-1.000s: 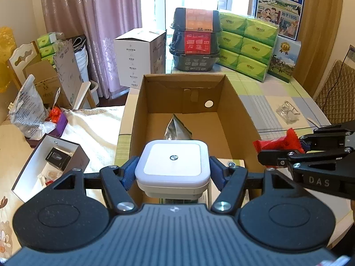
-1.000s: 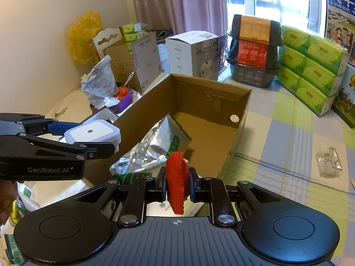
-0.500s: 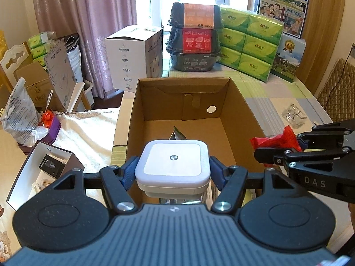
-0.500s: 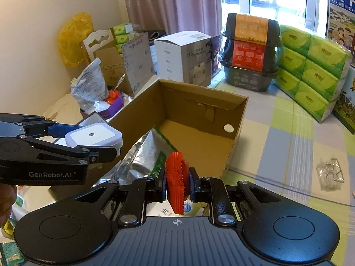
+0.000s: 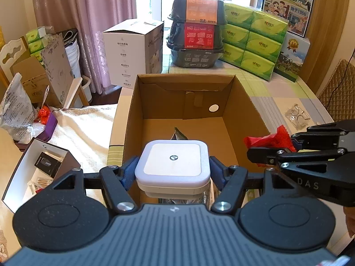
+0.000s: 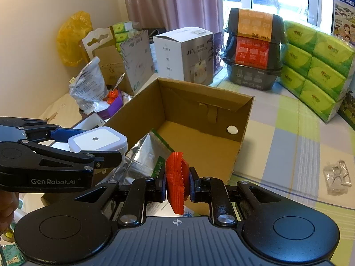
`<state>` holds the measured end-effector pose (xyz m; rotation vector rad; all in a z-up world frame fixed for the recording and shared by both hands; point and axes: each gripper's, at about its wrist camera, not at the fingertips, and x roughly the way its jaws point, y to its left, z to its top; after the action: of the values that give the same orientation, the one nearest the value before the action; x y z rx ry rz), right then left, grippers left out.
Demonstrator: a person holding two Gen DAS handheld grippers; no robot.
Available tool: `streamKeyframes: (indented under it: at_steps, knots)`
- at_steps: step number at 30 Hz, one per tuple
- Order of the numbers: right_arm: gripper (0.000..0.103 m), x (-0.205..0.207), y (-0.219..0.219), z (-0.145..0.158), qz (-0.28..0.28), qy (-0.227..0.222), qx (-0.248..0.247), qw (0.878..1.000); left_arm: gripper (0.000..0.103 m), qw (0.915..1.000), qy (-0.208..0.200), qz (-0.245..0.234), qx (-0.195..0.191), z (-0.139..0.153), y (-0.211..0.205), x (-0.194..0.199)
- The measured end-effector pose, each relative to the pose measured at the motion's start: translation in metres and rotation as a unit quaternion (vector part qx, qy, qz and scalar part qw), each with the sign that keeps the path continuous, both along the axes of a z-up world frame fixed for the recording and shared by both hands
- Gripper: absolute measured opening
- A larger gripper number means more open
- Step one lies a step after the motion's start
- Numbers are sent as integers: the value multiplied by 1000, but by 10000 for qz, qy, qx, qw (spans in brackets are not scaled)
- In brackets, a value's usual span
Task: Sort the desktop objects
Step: 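Open the left tool over the cardboard box while the right tool releases the red candy, then move both tools back over the table toward the wire rack and spoon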
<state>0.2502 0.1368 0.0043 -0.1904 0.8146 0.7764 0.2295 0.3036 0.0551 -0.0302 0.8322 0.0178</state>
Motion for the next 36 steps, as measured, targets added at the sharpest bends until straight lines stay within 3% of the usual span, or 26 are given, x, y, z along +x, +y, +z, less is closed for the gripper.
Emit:
streamKeyframes:
  at_steps: [1,3,4,6,8,25,36]
  knots:
    - [16,0,1,0,37,-7,22,10000,64,10000,4,10,-25,0,0,1]
    - [20,2,3,-1,196,18,87,9998,76,9999,-40,77,-60,1,2,1]
    - [24,3,4,-1,216,28,98,9997,76,9999,-87,125,-37,3,4,-1]
    - [46,5,3,-1,159,-5,120,9998,76,9997,-138,192,-8,5,6,-4]
    - [53,7,0,0,141,20,251,9996,76,9996,-173,231,-16,8,9,-7]
    - [66,-24,-65,16,-377,39,369,9986,80,9986,-417,327,-5,32,-4,-55]
    - [88,-67,-122,25,-617,67,269,9977,94,9978,-619,193,-150,49,-55,-90]
